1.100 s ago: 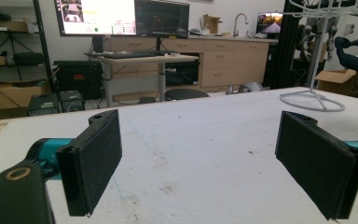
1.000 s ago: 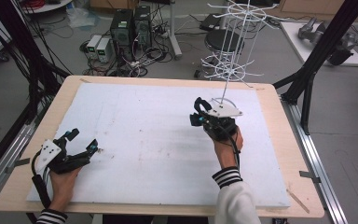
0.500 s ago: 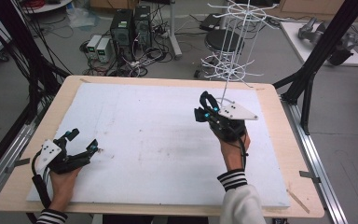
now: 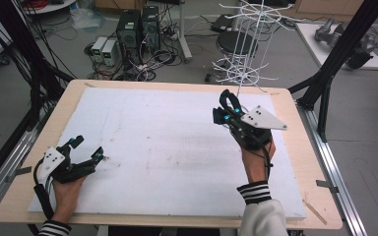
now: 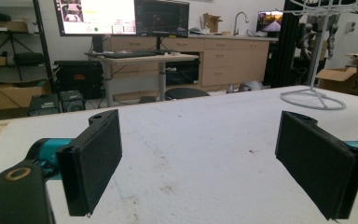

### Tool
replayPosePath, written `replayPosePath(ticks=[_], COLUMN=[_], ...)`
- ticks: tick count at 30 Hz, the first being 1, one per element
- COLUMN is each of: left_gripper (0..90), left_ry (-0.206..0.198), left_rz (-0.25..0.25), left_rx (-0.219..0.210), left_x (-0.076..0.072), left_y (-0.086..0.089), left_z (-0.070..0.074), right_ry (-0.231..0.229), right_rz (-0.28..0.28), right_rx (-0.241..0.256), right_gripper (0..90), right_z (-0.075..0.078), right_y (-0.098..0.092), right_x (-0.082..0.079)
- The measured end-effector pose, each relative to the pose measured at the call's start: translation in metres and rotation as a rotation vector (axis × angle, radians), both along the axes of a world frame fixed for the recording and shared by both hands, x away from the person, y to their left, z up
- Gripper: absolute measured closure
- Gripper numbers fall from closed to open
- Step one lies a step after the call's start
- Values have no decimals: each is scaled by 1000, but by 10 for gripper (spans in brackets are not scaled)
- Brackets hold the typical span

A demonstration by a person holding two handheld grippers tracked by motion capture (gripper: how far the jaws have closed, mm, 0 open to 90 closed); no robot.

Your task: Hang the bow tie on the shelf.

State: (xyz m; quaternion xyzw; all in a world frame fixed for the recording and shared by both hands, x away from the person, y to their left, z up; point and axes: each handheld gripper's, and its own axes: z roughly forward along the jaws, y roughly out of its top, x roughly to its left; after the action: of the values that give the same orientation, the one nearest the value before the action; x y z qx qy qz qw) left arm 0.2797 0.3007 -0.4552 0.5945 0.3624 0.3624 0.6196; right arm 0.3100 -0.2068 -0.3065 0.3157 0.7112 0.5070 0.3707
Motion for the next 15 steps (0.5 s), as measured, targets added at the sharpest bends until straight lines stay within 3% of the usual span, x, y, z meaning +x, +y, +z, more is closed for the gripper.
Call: replayPosePath(ticks=[9,15], left_gripper=[150,150], left_ry=[0,0], left_rz=[0,-1], left_rx=[0,1], left_x=[0,0], left_y=[0,0], left_z=[0,0], right_ry=[-27,-51], right_rz=[-25,-60], right_rx=[14,-10], right_gripper=[847,847], right_z=[7,11], right_y=[-7,-12], right_x=[-5,-4])
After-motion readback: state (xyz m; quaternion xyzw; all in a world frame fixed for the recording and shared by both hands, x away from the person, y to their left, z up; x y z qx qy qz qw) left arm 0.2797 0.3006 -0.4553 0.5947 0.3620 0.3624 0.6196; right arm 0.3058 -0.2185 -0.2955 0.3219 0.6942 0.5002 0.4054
